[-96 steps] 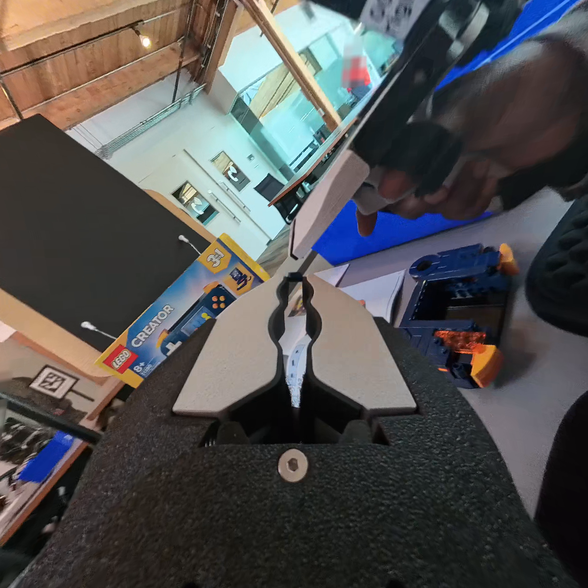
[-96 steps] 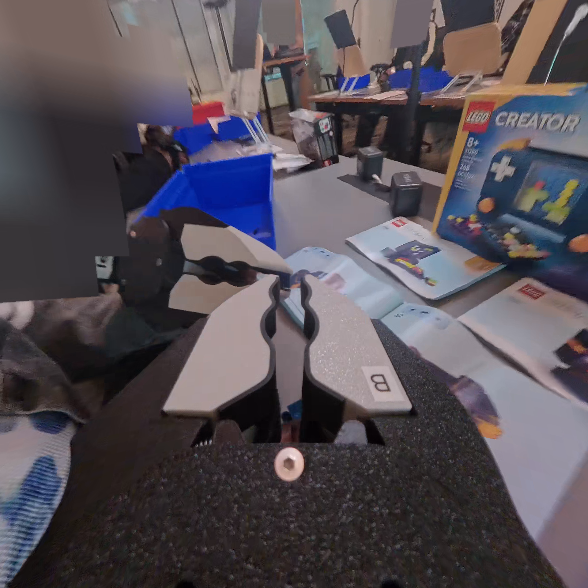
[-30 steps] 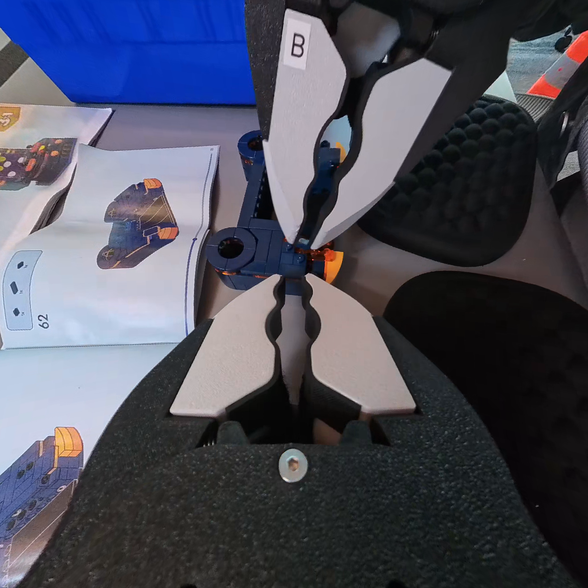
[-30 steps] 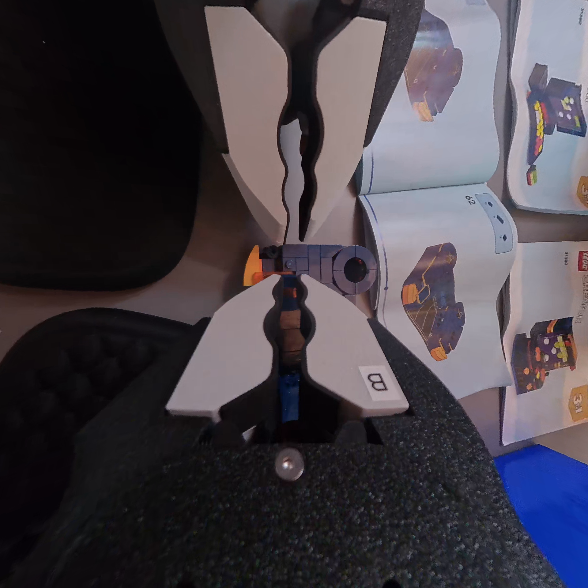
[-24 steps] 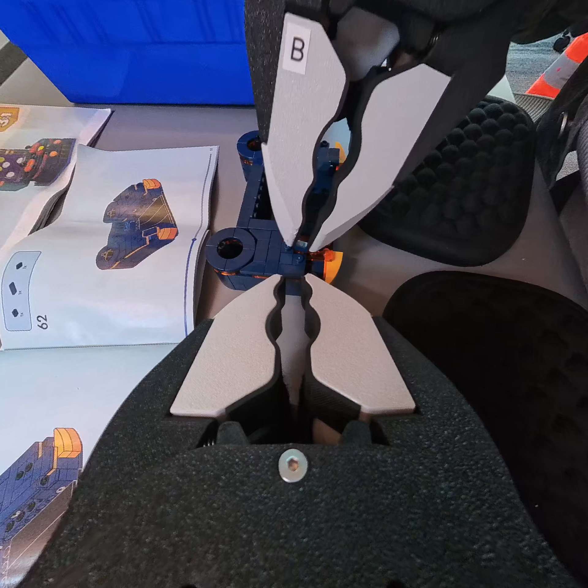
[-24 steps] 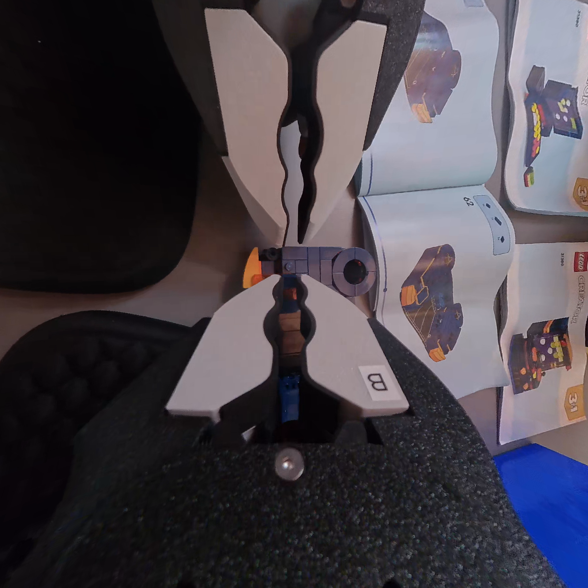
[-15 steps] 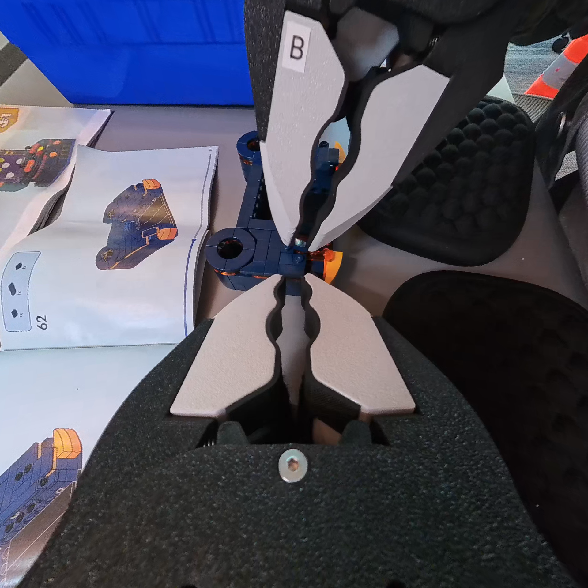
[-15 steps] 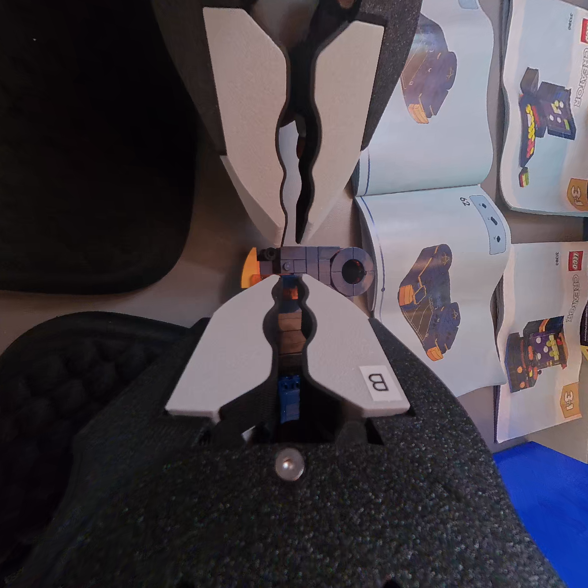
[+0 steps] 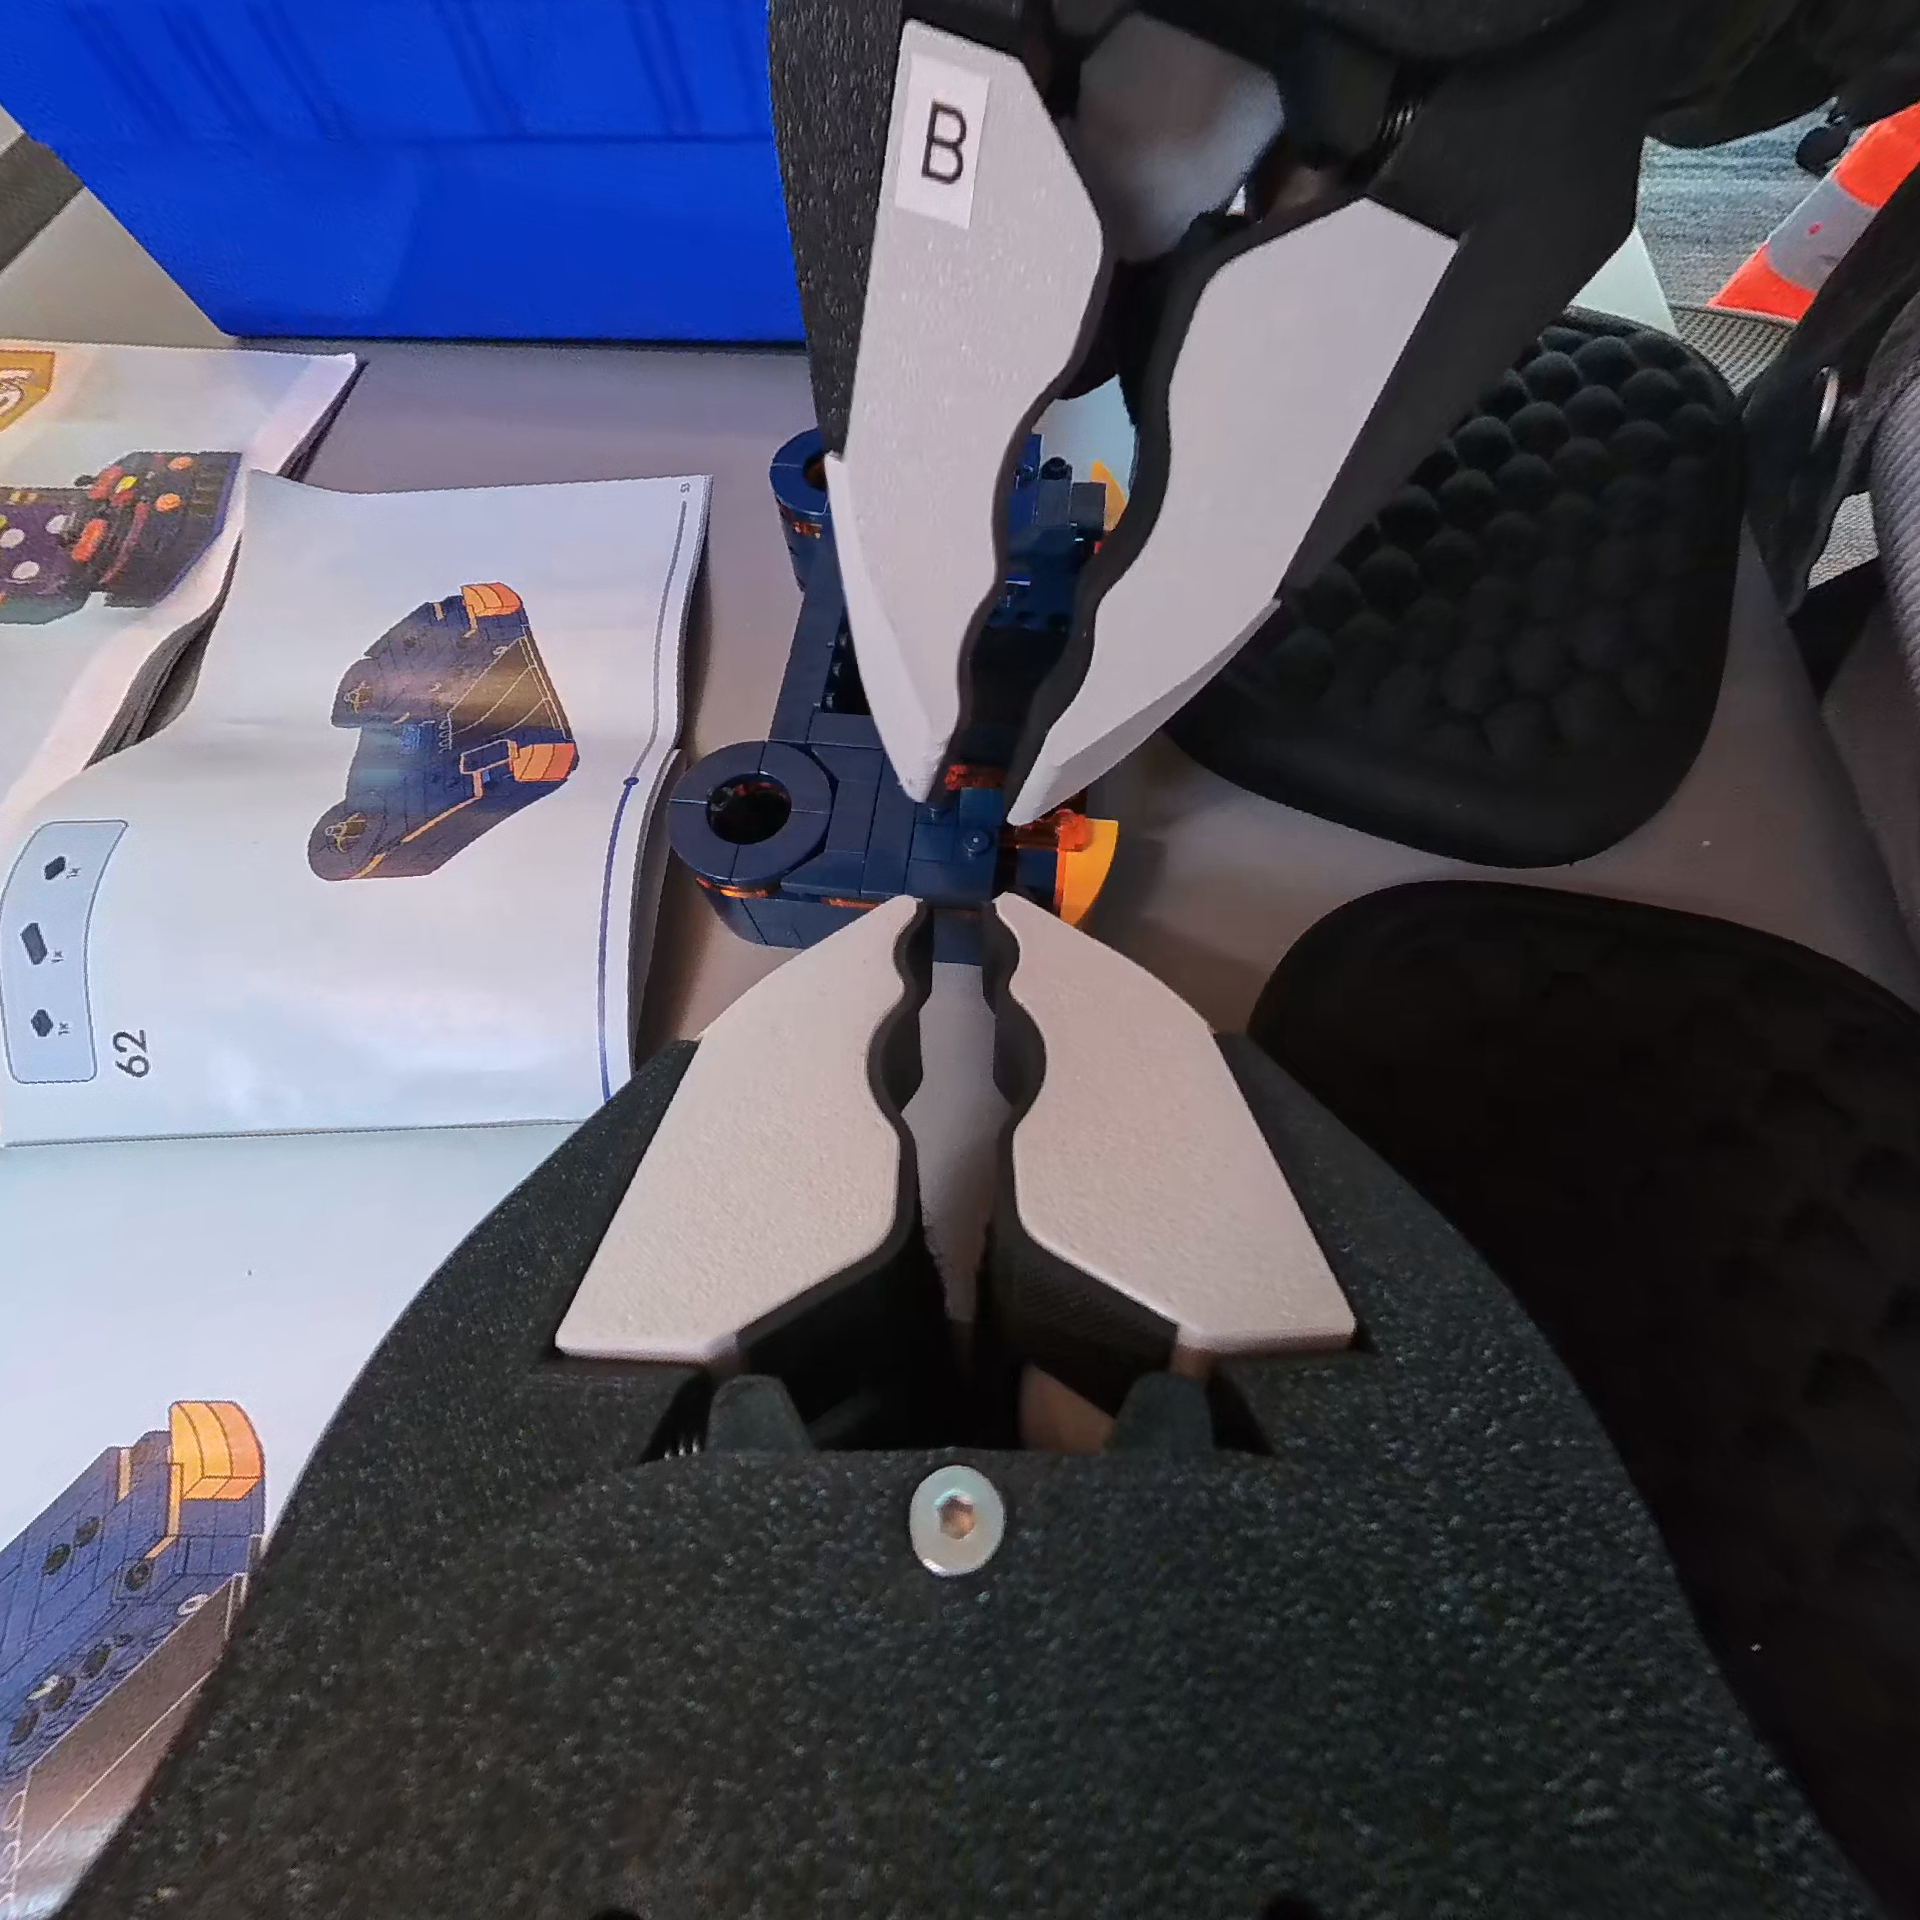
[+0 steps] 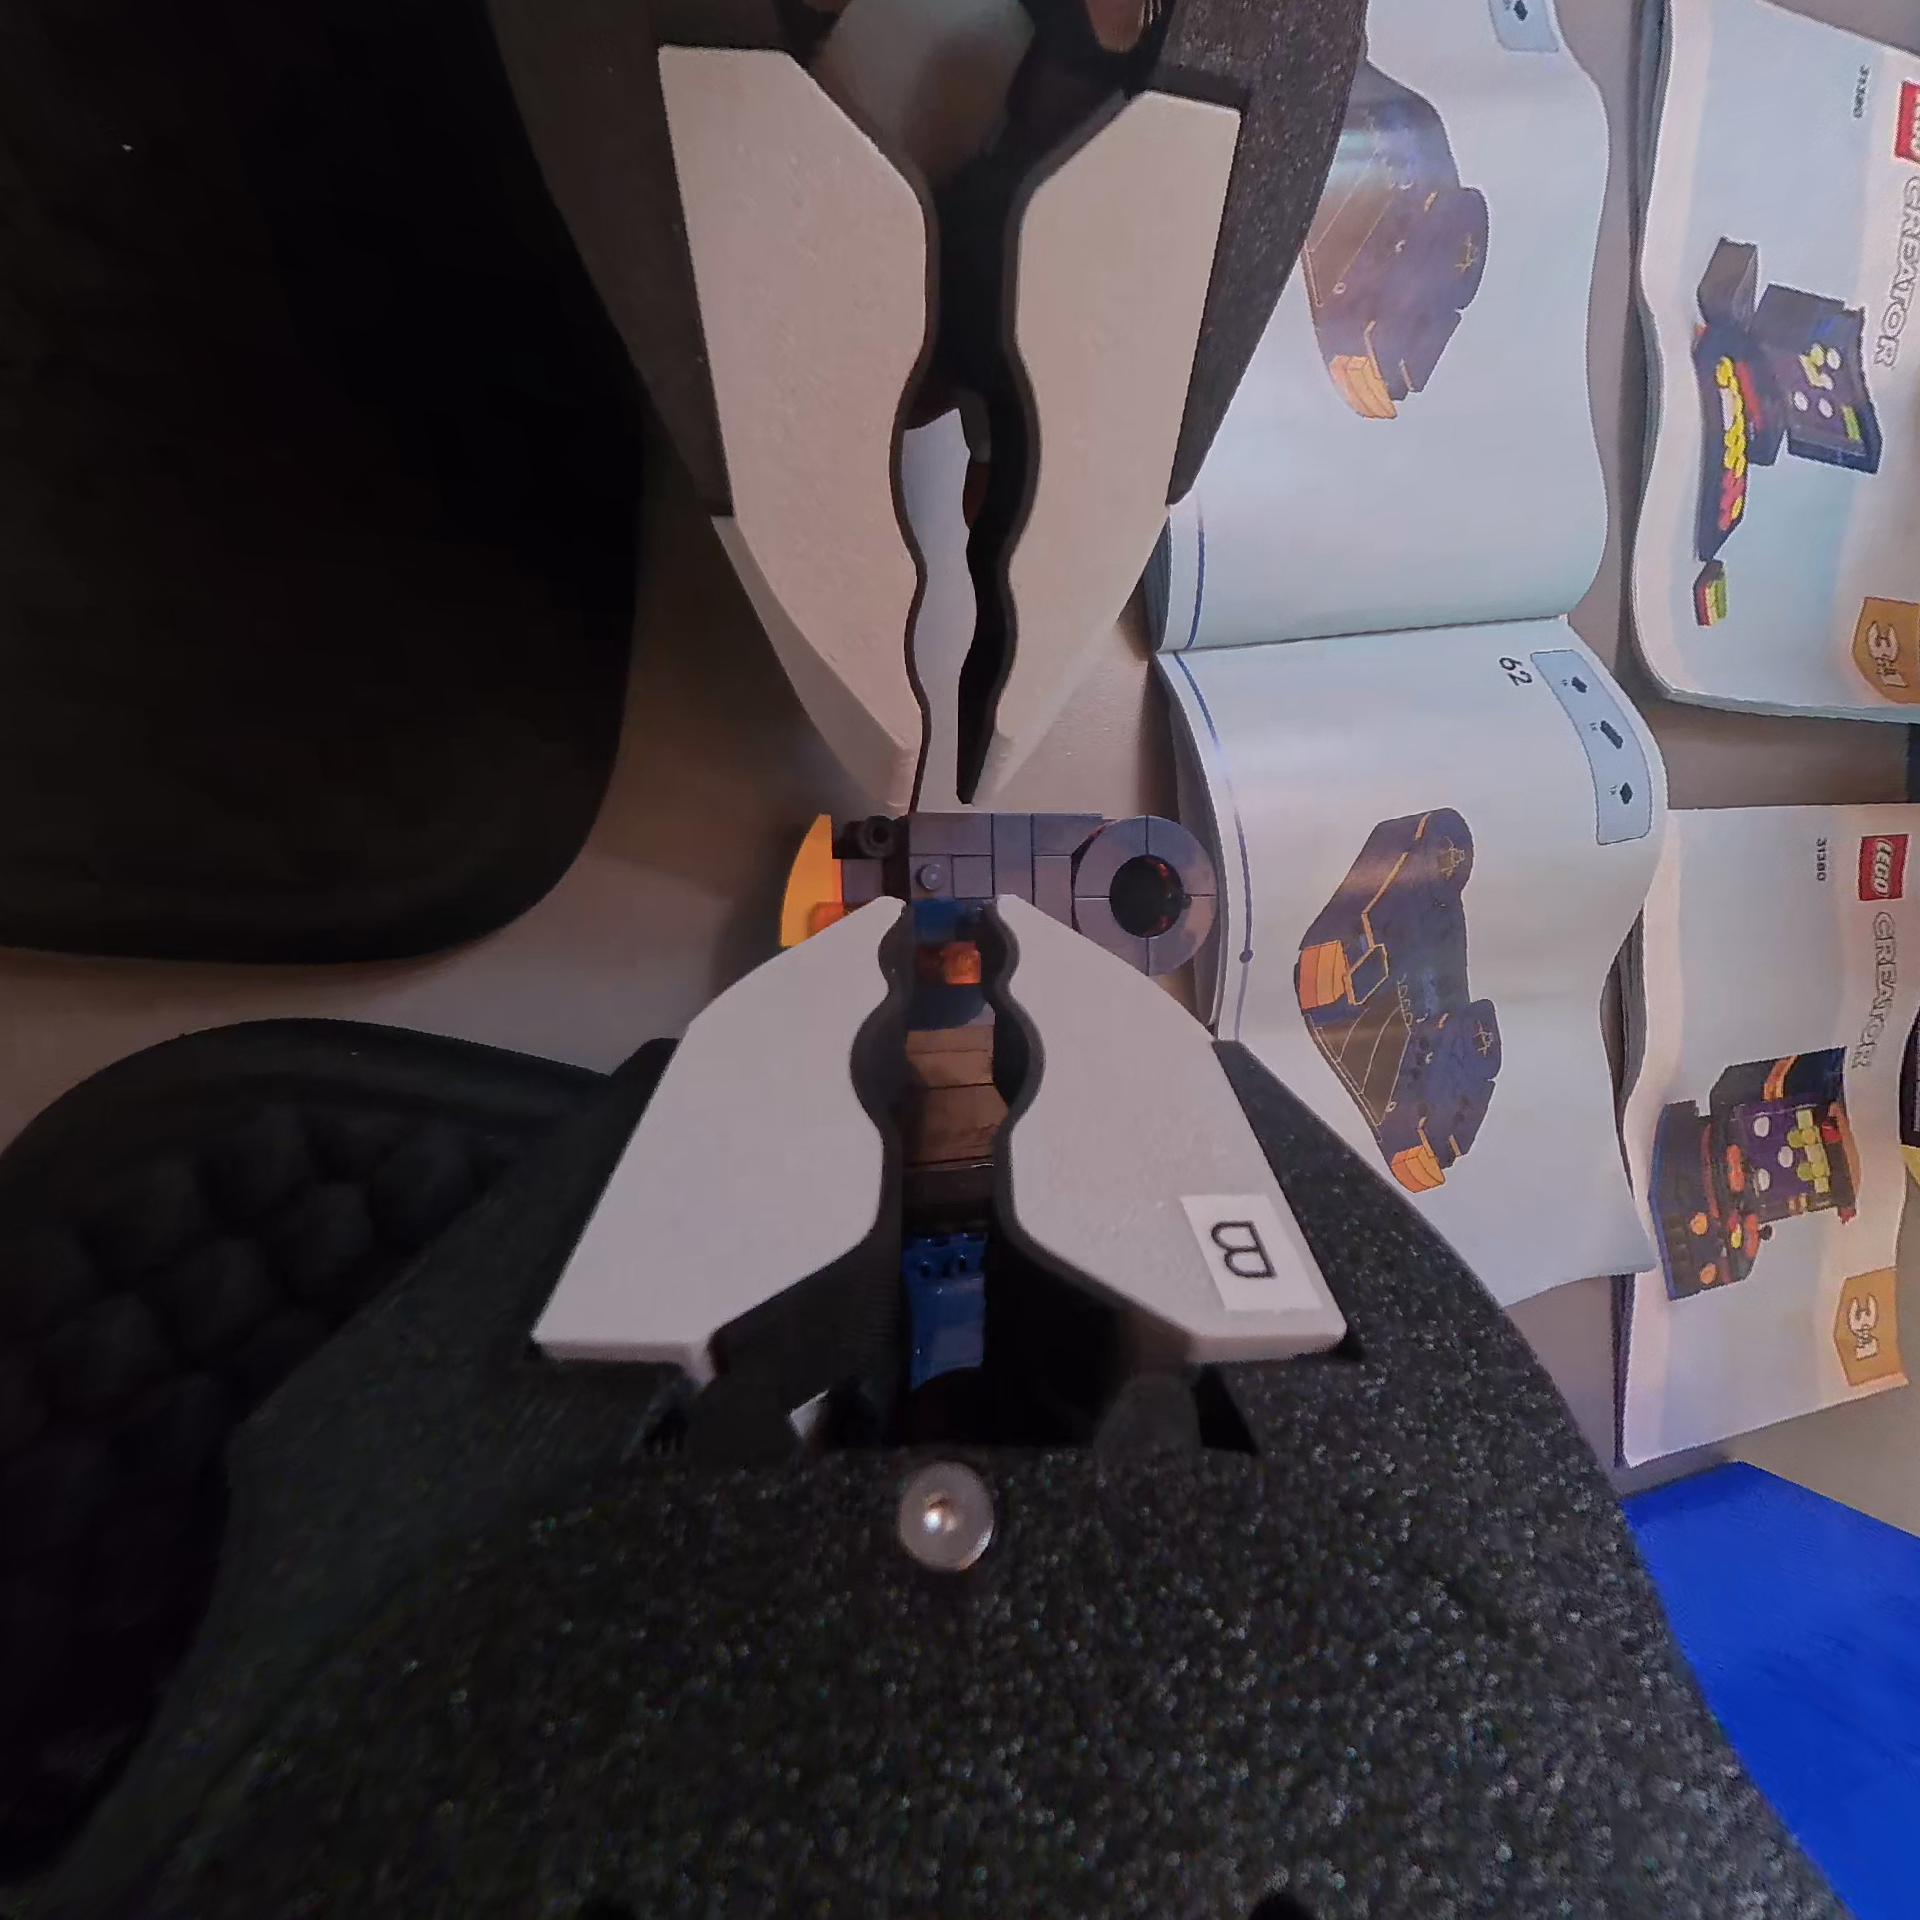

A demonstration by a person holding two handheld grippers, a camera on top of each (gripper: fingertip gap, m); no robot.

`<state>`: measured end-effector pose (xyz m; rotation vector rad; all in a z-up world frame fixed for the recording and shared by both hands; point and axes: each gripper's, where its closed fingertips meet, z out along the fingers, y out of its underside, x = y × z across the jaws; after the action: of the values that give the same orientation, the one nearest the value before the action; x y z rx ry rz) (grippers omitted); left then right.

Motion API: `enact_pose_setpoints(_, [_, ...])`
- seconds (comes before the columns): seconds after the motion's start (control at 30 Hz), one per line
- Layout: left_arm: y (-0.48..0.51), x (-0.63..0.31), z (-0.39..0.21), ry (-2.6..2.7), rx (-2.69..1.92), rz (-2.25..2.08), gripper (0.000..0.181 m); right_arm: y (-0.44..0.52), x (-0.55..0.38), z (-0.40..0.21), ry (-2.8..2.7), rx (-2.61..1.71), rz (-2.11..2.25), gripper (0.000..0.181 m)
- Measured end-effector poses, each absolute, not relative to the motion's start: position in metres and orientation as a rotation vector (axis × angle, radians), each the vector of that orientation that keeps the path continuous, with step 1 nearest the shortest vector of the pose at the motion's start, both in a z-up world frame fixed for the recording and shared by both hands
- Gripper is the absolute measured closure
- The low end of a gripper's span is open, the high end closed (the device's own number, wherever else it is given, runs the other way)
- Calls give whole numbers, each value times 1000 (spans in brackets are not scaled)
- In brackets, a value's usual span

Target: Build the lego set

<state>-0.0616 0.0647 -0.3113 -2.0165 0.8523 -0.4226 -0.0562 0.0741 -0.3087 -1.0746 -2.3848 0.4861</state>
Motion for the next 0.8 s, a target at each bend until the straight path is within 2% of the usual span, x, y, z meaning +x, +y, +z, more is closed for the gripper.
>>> enact_pose_setpoints(0.67, [65,-62,-314,858,-2025,-424,173,76,-56,-301,-2340,-1125,601,164])
enact_pose_setpoints(0.73, [65,-62,-314,857,-2023,-424,173,78,-54,-297,-2329,-1132,636,181])
enact_pose_setpoints(0.8, [65,-62,-314,856,-2023,-427,173,77,-51,-297,-2338,-1165,687,181])
